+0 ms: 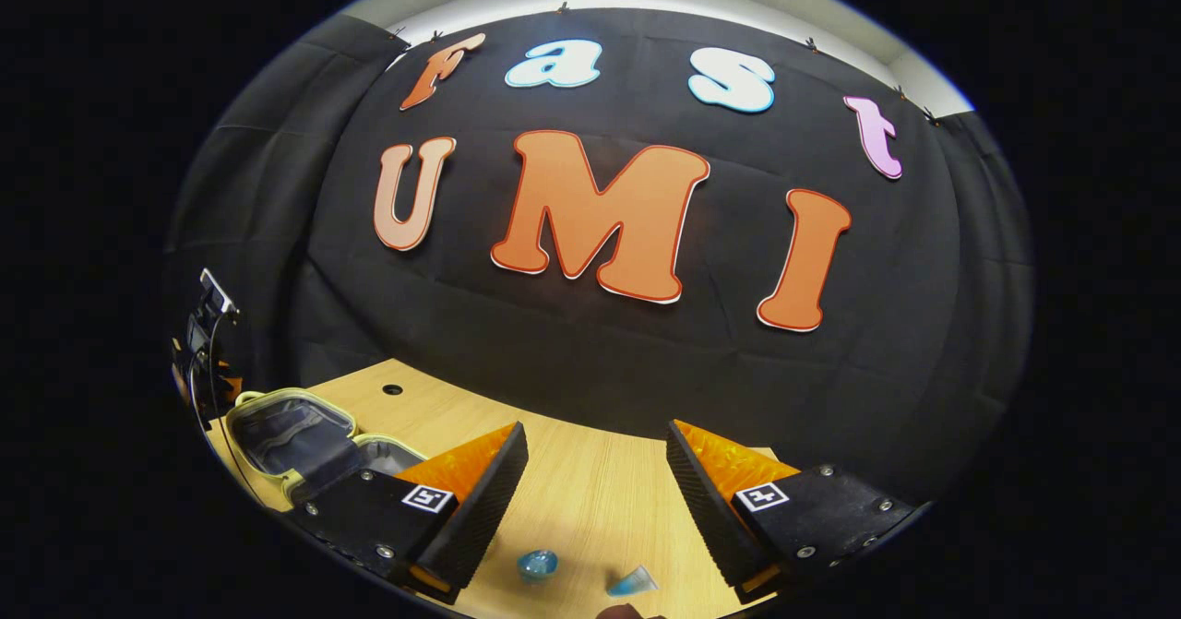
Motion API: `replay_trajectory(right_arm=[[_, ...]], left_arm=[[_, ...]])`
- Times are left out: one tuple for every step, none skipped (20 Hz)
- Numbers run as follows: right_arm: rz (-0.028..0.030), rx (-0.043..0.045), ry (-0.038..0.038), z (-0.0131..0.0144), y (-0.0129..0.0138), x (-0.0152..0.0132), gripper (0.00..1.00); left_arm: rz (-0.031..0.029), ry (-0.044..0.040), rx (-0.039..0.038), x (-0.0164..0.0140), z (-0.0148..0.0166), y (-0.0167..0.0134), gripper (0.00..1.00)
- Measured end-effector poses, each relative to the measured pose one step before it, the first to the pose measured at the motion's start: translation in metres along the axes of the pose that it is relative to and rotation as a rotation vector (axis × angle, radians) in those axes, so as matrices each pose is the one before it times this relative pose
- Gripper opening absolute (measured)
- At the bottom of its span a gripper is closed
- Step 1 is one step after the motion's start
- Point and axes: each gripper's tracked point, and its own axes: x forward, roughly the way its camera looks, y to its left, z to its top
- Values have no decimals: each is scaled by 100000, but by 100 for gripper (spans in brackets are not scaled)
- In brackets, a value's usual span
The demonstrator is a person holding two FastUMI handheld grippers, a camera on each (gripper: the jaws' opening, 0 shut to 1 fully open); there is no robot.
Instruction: First open the suitcase, pack the skin care products into it, and then close the suitcase.
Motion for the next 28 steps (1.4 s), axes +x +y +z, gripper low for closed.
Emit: replay_trajectory(right_arm=[[-311,-622,-485,-80,-767,-15,95],[196,-128,-91,-163,-605,-30,95],[374,-26,295,-262,-517,2,95],[244,115,-211,-218,-665,-43,96],[285,129,-428,-59,-377,-42,96],[277,277,-230,-250,-535,-25,96],[530,378,204,-311,-403,-56,96],[374,286,78,-318,-408,-26,96],[432,294,-88,-207,-344,-81,96],[346,297,32,-215,-398,-96,96],[308,217,293,-250,-357,-125,95],[166,94,203,-353,-439,-141,96],[129,70,187,-248,-393,-39,96],[211,90,301,-308,-375,-177,95],[187,245,375,-318,-351,-91,95],[414,209,562,-474,-336,-175,95],[236,-34,566,-557,-263,-64,96],[413,169,1252,-800,-227,-78,96],[1010,440,1841,-809,31,-78,95],[748,556,1398,-863,-84,-177,96],[55,230,1228,-646,-83,-144,96],[49,-67,639,-617,-132,-52,96],[1161,-231,975,-672,151,-139,96],[1412,-449,1955,-1012,256,142,96],[1520,-513,1849,-916,220,11,96],[1859,-222,1202,-877,241,-184,96],[1766,125,1127,-738,301,-102,96],[2032,268,1022,-779,374,18,96]], left_arm=[[-1045,-2464,-1212,-1115,1190,-1204,64],[-1566,-2418,-258,-839,1127,-1219,79],[-495,-2611,823,-979,972,-1193,93],[-547,-2851,1141,-817,1238,-1099,97],[-1325,-2662,1178,-1272,1070,-1376,97],[-2156,-2688,621,-1095,1261,-1410,97],[-2776,-2230,349,-948,1068,-1853,98],[-2686,-1625,-189,-538,903,-1600,98],[-3043,-1436,-412,-538,710,-1765,98],[-1786,-1079,-90,-599,680,-1665,98],[-1893,-1234,274,-468,585,-1465,98],[-1801,-1162,252,-536,729,-1478,100],[-2358,-1248,-8,-630,254,-1679,100],[-3464,-909,-606,-321,219,-1903,100],[-3985,-311,-1622,-83,-10,-2115,98],[-3061,628,-1728,-163,-112,-1769,98],[-2299,357,-1047,-111,-313,-1607,98],[-2075,510,-498,-291,-342,-1675,100],[-2238,612,-44,-225,-252,-1834,98],[-2108,621,340,-187,-281,-1769,98],[-2479,228,206,-250,-180,-1772,98],[-3324,567,-601,-123,-188,-1803,98],[-4017,-99,-1614,-40,-385,-1944,98],[-2692,280,-1275,166,-158,-1629,98],[-1538,820,-95,209,-487,-1419,98],[-1177,-33,2,82,-343,-1147,98],[-1411,42,-265,3,-370,-1002,100],[-667,463,-23,106,-322,-880,98]])
